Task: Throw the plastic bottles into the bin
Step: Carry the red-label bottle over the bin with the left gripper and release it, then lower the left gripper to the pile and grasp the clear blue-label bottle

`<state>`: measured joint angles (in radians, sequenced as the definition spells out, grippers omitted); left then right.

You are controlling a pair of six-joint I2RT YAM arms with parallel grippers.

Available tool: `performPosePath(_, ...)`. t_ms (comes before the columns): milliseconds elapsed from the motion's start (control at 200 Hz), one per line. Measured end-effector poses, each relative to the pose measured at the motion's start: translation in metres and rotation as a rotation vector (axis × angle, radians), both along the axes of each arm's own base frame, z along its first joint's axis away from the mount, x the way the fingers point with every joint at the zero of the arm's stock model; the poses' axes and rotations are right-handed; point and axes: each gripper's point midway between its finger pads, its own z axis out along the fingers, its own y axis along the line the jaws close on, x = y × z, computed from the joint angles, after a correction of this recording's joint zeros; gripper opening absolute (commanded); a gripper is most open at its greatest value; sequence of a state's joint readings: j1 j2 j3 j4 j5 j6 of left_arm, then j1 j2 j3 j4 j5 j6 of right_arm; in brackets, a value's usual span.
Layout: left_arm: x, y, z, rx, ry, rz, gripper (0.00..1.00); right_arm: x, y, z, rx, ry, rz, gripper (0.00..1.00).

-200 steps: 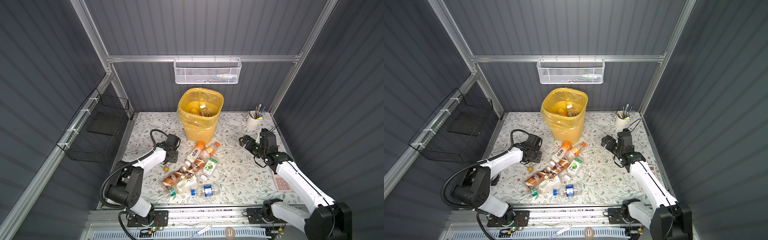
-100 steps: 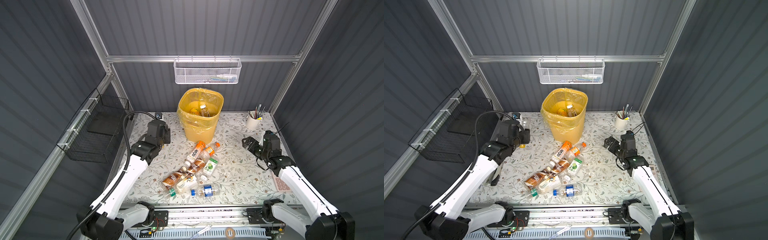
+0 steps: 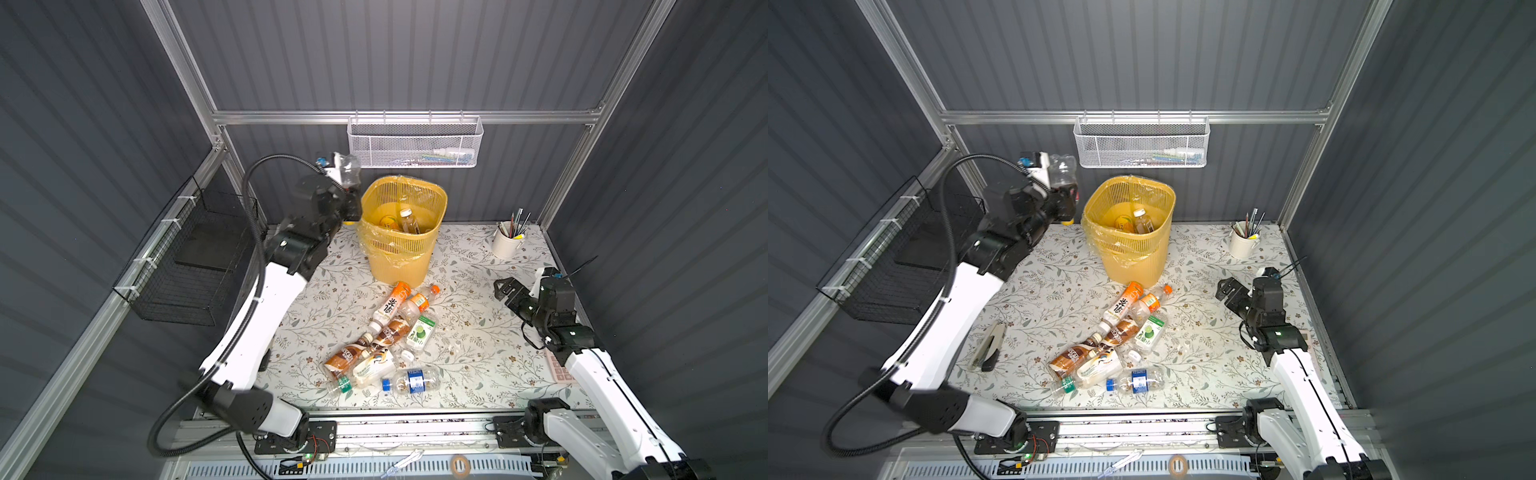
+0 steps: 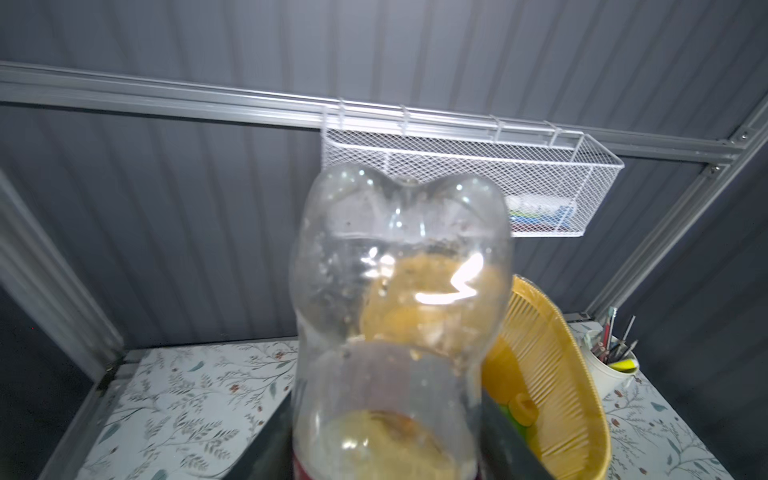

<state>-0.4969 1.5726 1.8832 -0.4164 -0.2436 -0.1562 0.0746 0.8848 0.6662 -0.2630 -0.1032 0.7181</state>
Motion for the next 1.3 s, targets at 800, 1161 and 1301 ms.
performPosePath(800, -0.085, 0.05, -0.012, -0.018, -0.041, 0.113, 1.0, -0.002, 0.026, -0.026, 0.082, 0.111, 0.097, 0.99)
performPosePath(1161, -0.125, 0.071, -0.168, 0.119, 0.328, 0.122, 1.0, -0.01, 0.067, -0.042, 0.1, 0.183, 0.189, 0.99)
performPosePath(1301, -0.149, 0.056, -0.191, 0.097, 0.39, 0.019, 1.0, -0.01, 0.065, -0.04, 0.105, 0.178, 0.158, 0.99)
